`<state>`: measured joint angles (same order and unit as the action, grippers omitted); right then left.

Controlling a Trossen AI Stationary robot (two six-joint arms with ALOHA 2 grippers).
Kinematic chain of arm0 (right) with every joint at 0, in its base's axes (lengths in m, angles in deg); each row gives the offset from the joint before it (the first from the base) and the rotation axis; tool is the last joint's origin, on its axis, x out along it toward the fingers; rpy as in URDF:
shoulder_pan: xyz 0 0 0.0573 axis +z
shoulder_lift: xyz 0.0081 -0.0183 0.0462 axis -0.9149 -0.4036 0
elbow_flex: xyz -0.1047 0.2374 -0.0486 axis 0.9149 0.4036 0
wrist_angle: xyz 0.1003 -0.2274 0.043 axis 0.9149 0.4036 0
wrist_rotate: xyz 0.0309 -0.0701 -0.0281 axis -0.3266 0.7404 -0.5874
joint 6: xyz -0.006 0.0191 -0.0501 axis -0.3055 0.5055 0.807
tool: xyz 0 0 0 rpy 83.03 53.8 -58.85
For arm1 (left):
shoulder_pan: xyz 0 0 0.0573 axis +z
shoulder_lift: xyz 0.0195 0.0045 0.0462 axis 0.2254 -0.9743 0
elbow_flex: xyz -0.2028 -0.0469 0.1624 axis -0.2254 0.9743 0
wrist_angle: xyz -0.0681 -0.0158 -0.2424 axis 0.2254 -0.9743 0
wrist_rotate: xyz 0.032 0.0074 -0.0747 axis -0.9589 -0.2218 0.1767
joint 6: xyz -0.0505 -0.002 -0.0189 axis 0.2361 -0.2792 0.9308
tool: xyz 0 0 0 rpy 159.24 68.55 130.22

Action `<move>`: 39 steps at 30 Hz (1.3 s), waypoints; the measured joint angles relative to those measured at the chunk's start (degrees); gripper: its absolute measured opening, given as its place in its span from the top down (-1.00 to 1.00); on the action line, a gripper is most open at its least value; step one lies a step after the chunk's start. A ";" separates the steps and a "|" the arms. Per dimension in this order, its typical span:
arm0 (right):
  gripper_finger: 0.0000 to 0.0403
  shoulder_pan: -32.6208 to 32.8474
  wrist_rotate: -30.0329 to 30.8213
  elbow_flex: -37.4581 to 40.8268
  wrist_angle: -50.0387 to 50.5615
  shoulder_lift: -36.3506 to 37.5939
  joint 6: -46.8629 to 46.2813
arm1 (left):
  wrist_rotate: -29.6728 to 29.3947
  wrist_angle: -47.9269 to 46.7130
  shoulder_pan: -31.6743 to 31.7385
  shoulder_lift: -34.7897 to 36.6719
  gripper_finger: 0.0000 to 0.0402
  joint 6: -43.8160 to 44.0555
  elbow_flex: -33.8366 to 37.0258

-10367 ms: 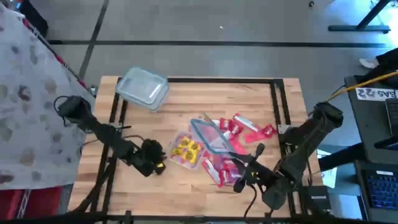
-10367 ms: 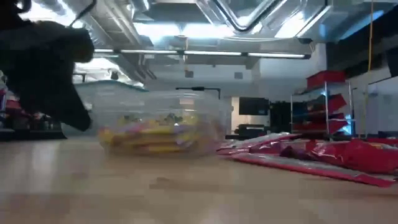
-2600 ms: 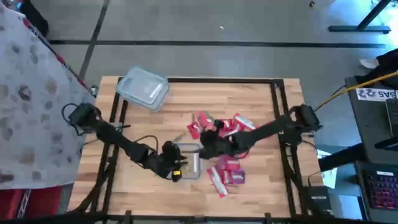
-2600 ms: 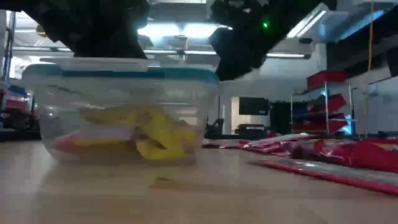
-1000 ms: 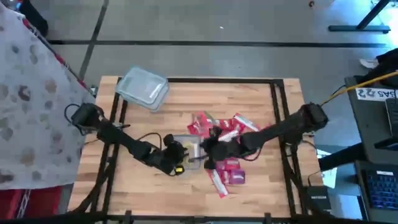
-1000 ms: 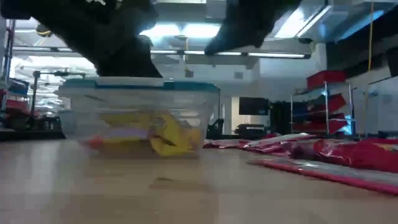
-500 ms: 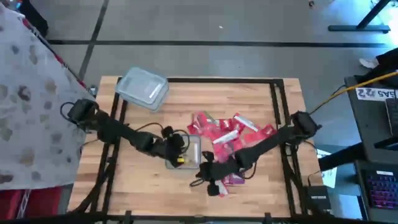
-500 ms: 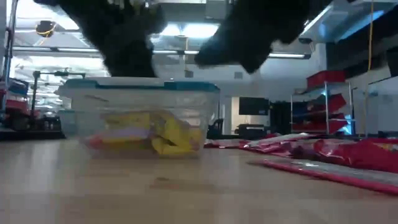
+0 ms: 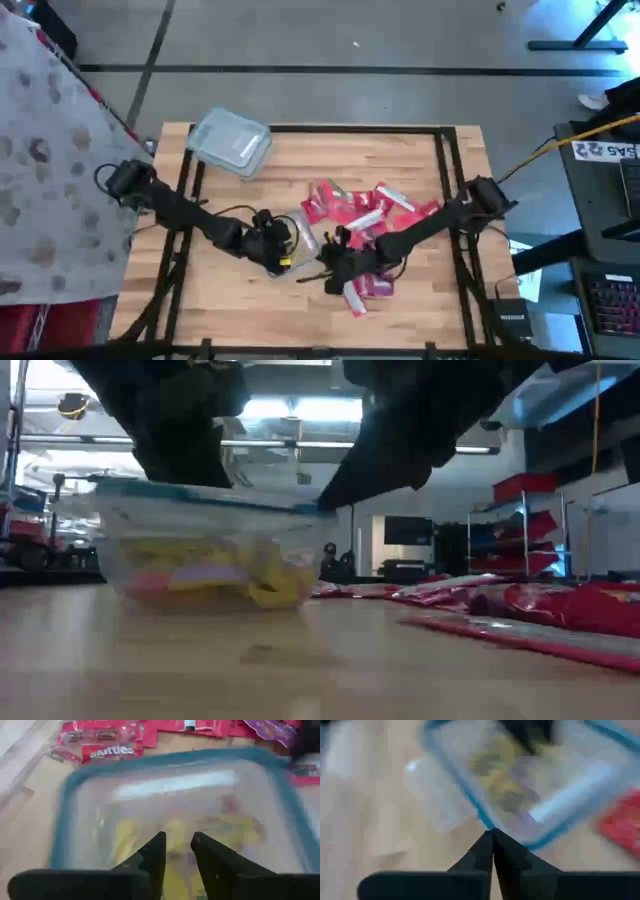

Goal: Sort candy
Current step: Close the square transparent bin

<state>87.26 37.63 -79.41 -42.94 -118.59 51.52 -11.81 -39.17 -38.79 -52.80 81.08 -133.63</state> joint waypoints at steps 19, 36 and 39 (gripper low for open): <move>1.00 -0.92 -23.66 0.08 2.31 3.85 1.87 | -1.59 -0.14 -0.19 0.00 0.56 2.25 1.09; 1.00 -4.11 -18.12 0.28 -15.33 -4.81 5.01 | -6.86 21.08 -1.13 -0.61 0.56 8.00 14.77; 1.00 -4.29 -15.75 0.23 -14.68 -4.90 5.04 | -7.65 22.81 -1.14 -0.69 0.56 7.03 15.28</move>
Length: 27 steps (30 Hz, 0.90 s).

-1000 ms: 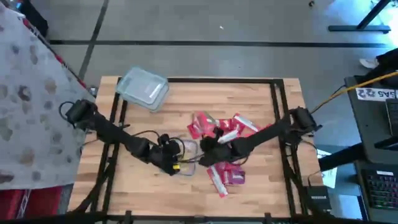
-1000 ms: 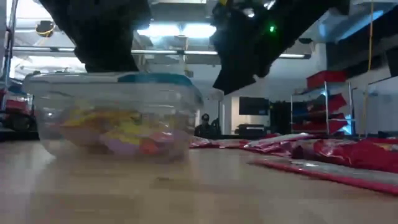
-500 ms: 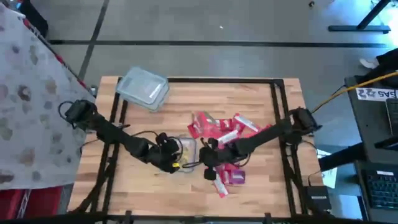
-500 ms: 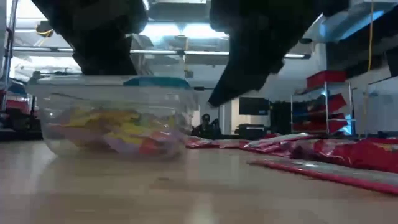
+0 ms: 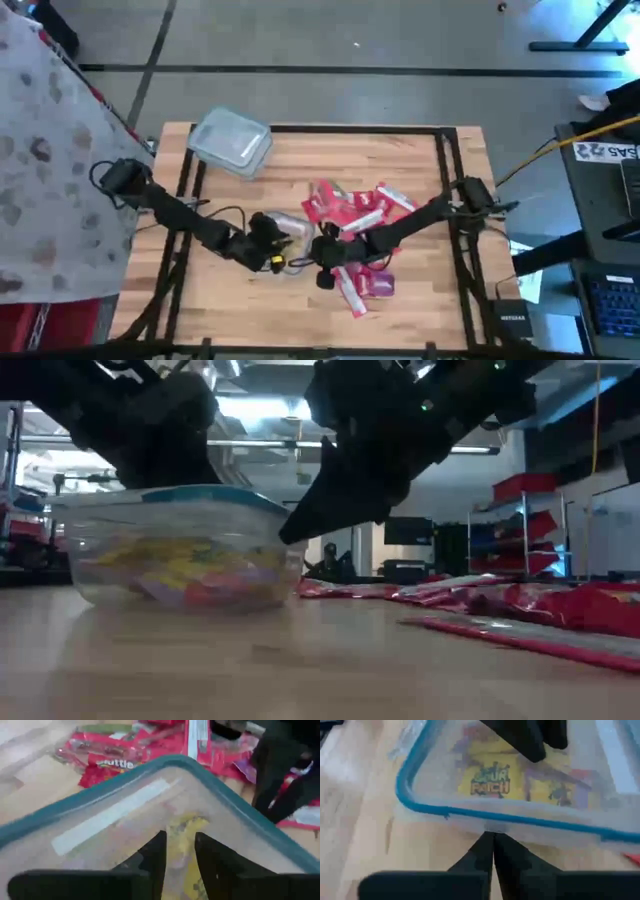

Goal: Sort candy
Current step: Close the square transparent bin

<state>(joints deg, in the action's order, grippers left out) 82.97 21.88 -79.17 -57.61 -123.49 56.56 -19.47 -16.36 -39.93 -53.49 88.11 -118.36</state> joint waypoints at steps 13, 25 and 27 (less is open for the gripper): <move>1.00 -1.36 23.75 -0.24 15.72 8.55 -1.31 | 2.28 4.01 -0.34 -0.32 0.56 -0.91 0.04; 1.00 6.65 -17.75 -0.22 -2.18 5.42 4.32 | 2.61 4.30 0.01 -0.36 0.56 -1.45 0.04; 1.00 7.06 -15.41 -0.22 -4.71 3.30 3.60 | 2.59 4.29 0.03 -0.36 0.56 -1.13 0.04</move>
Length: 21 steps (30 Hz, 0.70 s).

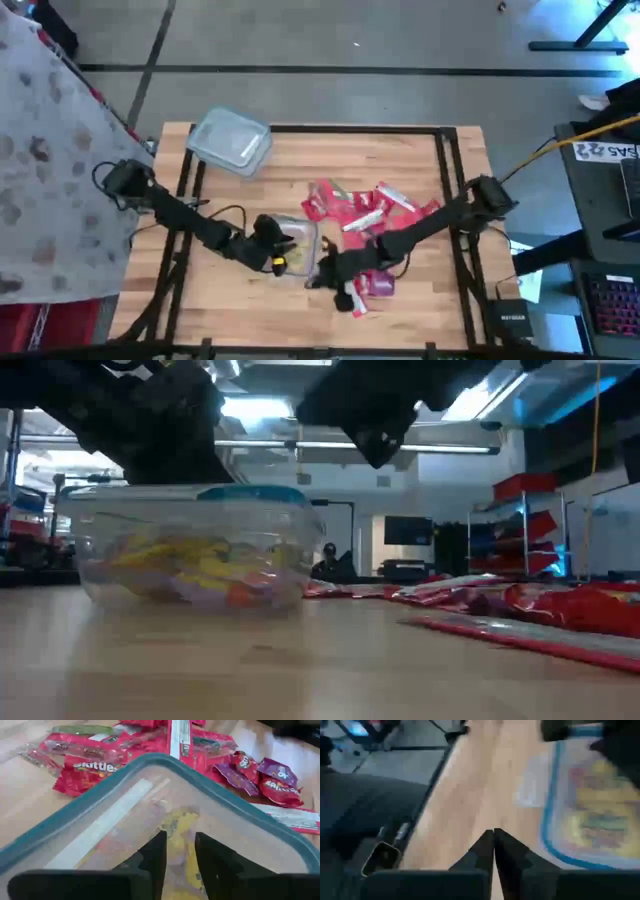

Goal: Sort candy
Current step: Close the square transparent bin

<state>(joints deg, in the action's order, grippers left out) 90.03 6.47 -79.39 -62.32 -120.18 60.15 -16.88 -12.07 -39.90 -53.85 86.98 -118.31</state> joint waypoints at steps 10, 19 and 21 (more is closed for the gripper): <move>1.00 0.30 13.24 -0.25 1.87 -2.67 -8.44 | -0.35 0.37 -0.03 0.00 0.56 1.40 0.00; 1.00 -0.25 25.99 -0.17 9.78 -1.30 -8.62 | -3.75 -1.33 -0.76 -0.07 0.56 2.51 -0.09; 1.00 -0.69 28.78 -0.10 13.14 -0.13 -8.36 | -3.89 -1.35 -0.79 -0.07 0.56 2.48 -0.07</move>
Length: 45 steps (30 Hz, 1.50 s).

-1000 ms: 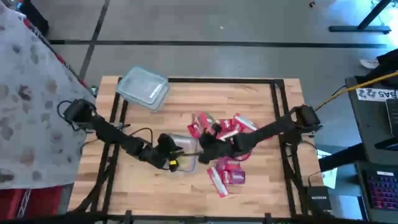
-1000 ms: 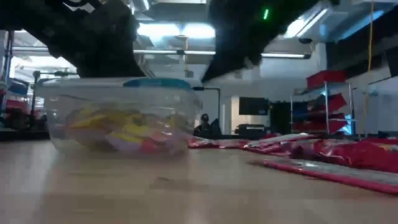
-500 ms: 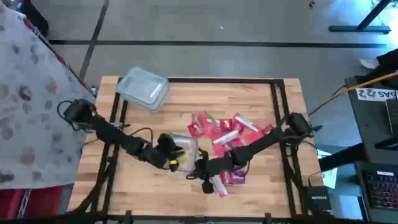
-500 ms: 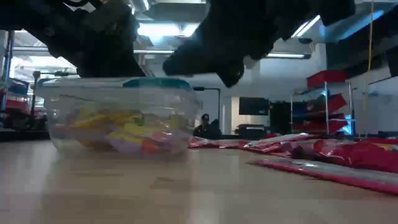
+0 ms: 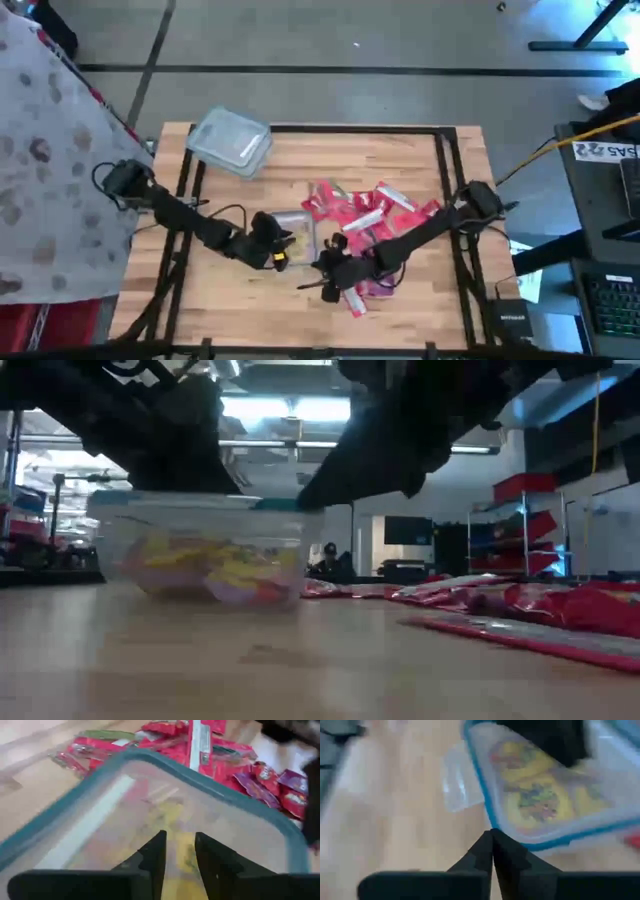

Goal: Sort candy
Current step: Close the square transparent bin

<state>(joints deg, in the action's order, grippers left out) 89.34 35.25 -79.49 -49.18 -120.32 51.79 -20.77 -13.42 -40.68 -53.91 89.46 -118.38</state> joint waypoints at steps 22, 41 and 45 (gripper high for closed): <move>1.00 -2.28 -18.59 0.10 -7.05 0.82 6.60 | 2.90 1.06 0.06 0.00 0.56 -0.84 -0.24; 1.00 -2.80 -0.45 0.04 -13.54 -7.23 0.58 | 9.55 2.13 5.31 -0.73 1.00 -1.62 0.46; 1.00 -2.47 0.09 0.12 -11.53 -5.77 3.20 | 8.66 2.90 4.94 -0.90 1.00 -1.54 0.46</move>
<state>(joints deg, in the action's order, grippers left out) 86.87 35.34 -79.38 -60.71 -126.09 55.00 -12.11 -10.52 -35.75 -54.81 87.91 -117.92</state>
